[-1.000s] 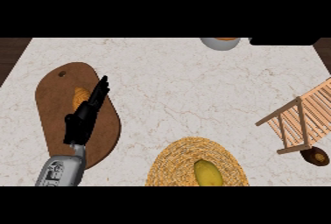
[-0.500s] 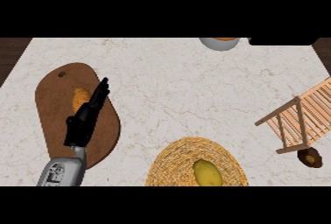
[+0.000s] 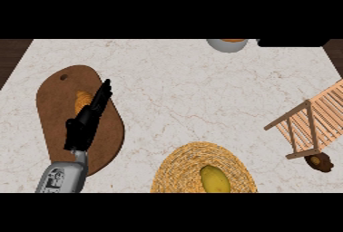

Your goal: Pick the sweet potato from the placemat and place it in the tiered shelf

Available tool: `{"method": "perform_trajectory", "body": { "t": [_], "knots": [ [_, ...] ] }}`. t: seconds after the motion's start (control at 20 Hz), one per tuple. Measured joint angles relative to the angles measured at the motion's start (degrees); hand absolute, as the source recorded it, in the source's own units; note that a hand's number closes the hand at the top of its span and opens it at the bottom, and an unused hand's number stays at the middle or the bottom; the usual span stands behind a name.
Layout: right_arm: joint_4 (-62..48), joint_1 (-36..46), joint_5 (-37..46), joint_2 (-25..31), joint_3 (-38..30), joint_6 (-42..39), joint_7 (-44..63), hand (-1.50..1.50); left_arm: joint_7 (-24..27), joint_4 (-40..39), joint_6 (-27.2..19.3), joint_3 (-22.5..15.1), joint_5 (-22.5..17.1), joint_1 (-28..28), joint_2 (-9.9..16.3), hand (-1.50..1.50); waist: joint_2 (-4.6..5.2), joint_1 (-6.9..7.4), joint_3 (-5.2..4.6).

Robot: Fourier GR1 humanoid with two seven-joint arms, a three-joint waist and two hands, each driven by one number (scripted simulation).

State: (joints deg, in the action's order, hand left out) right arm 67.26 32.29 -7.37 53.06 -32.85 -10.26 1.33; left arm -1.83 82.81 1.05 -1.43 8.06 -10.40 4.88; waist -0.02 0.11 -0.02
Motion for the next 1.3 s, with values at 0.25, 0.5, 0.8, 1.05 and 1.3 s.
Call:
{"method": "perform_trajectory", "body": {
  "t": [0.25, 0.5, 0.8, 1.05, 1.3],
  "knots": [
    [-5.37, 4.38, -6.69, 3.57, -6.0, -0.69, 5.88, -1.5, 0.4, 0.16, -0.28, -0.16, 0.25, 0.62, -0.32, 0.0, -0.05, 0.06, 0.01],
    [-14.09, 5.64, -9.17, 10.14, -10.8, -1.25, 8.25, -1.5, 0.58, -0.05, 0.46, 0.59, -0.2, 0.18, 0.46, 0.0, 0.09, 0.07, 0.02],
    [-28.57, 3.14, -9.78, 20.91, -13.57, -9.92, 10.12, -1.5, 0.81, -1.16, -0.06, 0.26, 0.07, -0.17, -0.54, 0.0, 0.31, 0.01, 0.13],
    [-38.49, -2.87, -8.08, 26.6, -15.28, -18.13, 4.29, -1.5, 0.34, -0.03, 0.08, 0.55, -0.07, 0.35, -0.06, 0.0, 0.37, -0.25, 0.33],
    [-44.94, -8.16, -6.6, 29.87, -16.53, -24.74, -2.88, -1.5, 0.66, 0.1, -0.39, 0.71, 0.18, 0.52, -0.14, 0.0, 0.37, -0.89, 0.5]
  ]
}}
